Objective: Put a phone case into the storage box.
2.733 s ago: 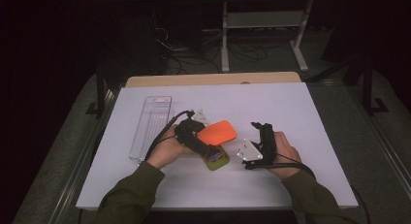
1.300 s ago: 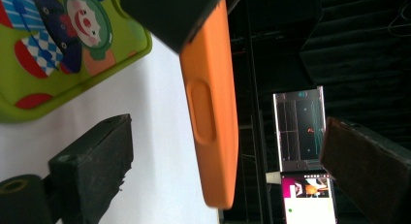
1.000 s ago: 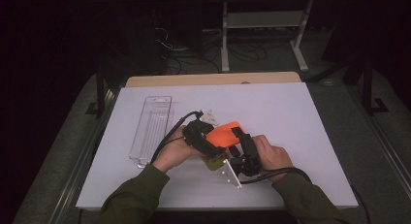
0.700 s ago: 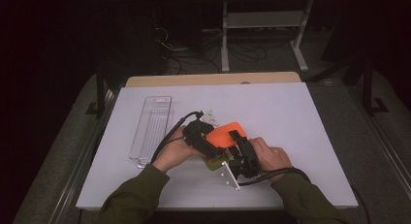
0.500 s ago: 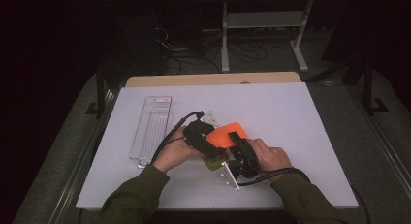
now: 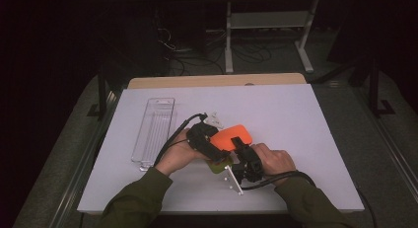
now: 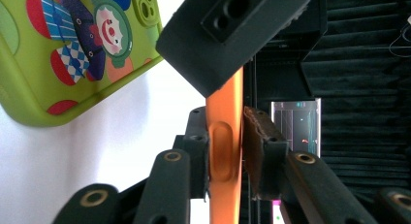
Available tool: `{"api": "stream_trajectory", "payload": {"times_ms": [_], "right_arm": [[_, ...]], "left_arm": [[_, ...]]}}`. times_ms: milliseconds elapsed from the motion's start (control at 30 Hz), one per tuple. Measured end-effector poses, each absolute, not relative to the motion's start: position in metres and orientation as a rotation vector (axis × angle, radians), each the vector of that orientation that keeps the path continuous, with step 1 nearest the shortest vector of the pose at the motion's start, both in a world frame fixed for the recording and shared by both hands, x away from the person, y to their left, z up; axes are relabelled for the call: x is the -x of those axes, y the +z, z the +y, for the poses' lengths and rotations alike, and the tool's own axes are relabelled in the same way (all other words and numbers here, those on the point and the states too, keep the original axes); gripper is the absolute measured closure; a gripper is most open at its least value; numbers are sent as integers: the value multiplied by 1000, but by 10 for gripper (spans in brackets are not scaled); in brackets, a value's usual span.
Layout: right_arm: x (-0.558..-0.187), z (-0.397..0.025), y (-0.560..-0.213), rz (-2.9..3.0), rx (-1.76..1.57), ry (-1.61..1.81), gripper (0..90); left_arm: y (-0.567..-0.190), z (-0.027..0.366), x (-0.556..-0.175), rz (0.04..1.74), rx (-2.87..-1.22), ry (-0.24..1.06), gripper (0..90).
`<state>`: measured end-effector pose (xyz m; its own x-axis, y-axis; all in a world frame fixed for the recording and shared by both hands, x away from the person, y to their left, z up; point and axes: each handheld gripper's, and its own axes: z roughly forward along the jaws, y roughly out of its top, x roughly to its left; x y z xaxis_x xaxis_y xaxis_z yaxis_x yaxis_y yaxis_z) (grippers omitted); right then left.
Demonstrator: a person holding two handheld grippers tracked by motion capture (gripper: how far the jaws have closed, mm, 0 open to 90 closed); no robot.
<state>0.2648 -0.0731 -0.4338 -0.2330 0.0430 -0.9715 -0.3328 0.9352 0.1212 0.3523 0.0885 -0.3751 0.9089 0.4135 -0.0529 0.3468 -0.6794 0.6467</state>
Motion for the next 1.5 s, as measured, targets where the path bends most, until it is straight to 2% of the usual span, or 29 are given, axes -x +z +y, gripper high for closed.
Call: {"api": "stream_trajectory", "payload": {"times_ms": [367, 767, 1000, 1067, 1500], "right_arm": [[-264, -71, -436, 1755, 214, 344, 805], [-262, -72, -433, 1749, 216, 349, 825], [-264, -73, -432, 1749, 215, 342, 826], [-264, -73, -433, 1750, 214, 341, 826], [-271, -80, -429, 1815, 120, 359, 823]], "left_arm": [[-377, 91, -356, 570, -2356, 44, 149], [-379, 94, -358, 576, -2305, -31, 140], [-376, 95, -356, 574, -2292, -36, 52], [-374, 97, -357, 569, -2295, -38, 1], [-362, 123, -360, 586, -2268, -13, 0]]}}
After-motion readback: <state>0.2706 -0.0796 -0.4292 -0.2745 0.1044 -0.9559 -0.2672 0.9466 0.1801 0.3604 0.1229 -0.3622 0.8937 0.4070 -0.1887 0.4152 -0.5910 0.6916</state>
